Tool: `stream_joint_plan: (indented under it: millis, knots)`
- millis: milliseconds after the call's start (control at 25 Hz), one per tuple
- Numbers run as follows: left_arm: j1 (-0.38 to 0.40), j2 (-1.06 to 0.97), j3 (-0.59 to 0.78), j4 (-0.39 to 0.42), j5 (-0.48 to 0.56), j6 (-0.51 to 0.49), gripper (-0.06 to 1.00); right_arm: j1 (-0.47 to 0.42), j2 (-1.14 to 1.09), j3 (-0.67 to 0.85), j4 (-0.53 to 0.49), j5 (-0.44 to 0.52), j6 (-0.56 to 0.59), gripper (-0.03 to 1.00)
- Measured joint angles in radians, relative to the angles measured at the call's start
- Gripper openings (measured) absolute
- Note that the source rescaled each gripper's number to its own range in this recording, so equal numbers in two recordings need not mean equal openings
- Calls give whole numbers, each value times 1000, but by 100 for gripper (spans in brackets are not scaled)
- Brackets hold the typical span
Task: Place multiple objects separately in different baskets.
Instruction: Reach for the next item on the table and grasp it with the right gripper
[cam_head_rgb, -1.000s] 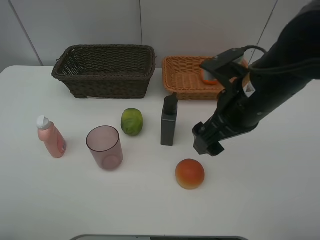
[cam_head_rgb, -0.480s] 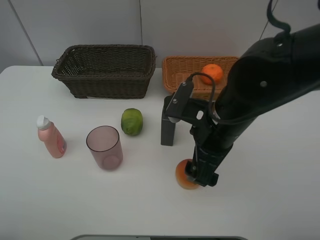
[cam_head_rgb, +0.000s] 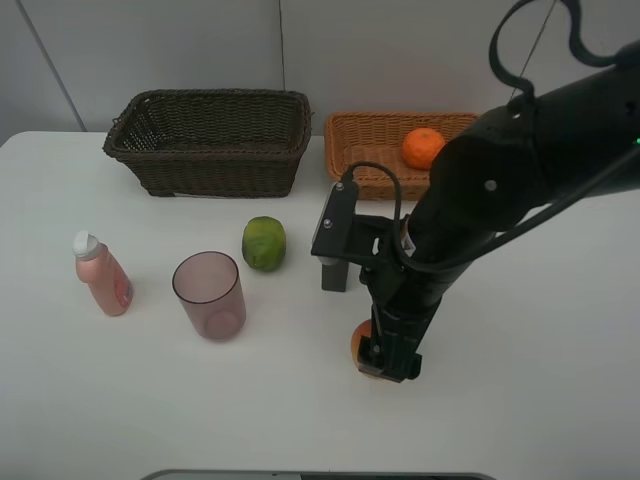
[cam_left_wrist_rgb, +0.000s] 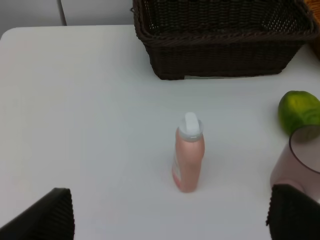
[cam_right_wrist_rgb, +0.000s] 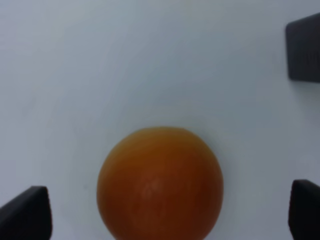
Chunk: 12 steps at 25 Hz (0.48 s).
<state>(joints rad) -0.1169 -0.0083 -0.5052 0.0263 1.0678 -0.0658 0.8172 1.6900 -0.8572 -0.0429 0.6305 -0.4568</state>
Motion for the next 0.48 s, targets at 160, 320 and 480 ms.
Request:
stream_joint_plan:
  millis: [160,320,480]
  knots:
    - [0,0,0,0,0,0,99,0,35,0,2,-15,-1,100]
    - [0,0,0,0,0,0,99,0,57,27,14,-70,-1,100]
    - [0,0,0,0,0,0,99,0,57,78,14,-127,-1,100]
